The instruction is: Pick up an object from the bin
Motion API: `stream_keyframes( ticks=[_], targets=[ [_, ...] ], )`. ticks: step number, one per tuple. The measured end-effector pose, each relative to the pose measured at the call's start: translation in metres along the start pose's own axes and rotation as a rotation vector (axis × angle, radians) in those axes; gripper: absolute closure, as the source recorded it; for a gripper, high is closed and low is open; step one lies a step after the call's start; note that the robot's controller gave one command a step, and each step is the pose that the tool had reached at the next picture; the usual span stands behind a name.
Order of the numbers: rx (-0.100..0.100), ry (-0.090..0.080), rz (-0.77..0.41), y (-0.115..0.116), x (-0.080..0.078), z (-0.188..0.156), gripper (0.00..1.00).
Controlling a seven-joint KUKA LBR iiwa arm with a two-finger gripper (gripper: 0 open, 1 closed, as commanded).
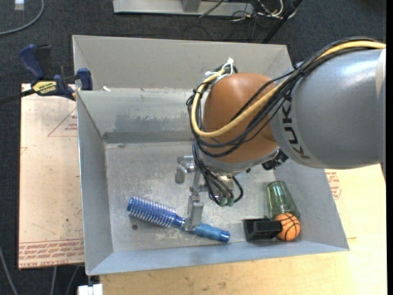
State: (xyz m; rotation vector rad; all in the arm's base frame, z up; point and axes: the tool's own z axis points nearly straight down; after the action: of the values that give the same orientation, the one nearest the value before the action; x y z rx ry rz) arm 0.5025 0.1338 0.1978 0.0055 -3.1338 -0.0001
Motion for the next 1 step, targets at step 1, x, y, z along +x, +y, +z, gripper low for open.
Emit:
stream_keyframes(
  ticks=[1],
  targets=[
    [-0.001, -0.008, 0.003, -0.0007, -0.0018, -0.0043, 0.0]
  ],
)
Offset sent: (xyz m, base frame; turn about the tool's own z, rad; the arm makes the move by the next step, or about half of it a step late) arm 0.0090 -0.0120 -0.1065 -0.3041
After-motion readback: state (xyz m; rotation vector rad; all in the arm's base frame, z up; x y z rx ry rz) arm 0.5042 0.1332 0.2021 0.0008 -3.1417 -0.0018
